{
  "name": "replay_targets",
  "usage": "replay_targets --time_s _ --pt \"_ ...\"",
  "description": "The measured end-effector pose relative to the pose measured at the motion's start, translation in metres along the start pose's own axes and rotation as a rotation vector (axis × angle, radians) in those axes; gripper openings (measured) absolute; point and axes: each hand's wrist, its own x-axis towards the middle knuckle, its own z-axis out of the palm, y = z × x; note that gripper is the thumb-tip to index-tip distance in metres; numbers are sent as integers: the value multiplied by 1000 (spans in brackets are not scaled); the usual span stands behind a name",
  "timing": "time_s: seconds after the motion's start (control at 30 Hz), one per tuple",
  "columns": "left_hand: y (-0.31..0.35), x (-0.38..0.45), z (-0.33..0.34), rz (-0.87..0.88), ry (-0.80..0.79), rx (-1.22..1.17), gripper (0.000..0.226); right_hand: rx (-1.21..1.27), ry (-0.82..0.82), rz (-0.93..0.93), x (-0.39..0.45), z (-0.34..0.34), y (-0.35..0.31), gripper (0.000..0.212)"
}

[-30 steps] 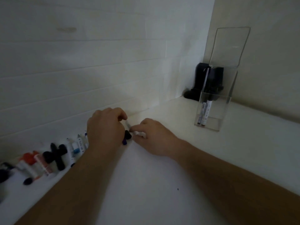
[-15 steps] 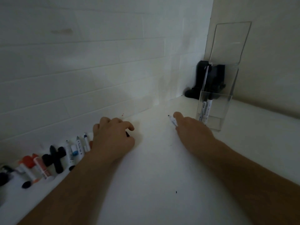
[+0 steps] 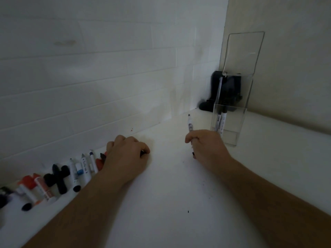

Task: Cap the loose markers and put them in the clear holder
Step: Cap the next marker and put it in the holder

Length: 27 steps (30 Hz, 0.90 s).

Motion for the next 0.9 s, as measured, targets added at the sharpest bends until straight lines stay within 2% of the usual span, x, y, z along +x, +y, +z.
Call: replay_targets --time_s 0.07,0.17,0.27,0.4,0.6,0.7,0.9 --pt "-1 2 3 52 101 -118 18 108 56 -18 -4 -3 -4 30" --pt "7 3 0 42 283 -556 9 -8 86 -64 -6 -3 -11 20" --pt "20 2 -5 -101 296 -1009 13 72 1 -57 -5 1 -12 11" --pt "24 3 -3 -197 312 -1308 21 107 -14 -74 -5 3 -7 16" --pt "20 6 -1 -279 229 -1473 26 102 -94 -123 -6 1 -4 7" --pt "21 7 -3 -314 204 -1577 26 143 -100 -148 -6 2 -4 11" --pt "23 6 -4 -332 195 -1517 28 111 -89 -180 -7 5 -2 20"
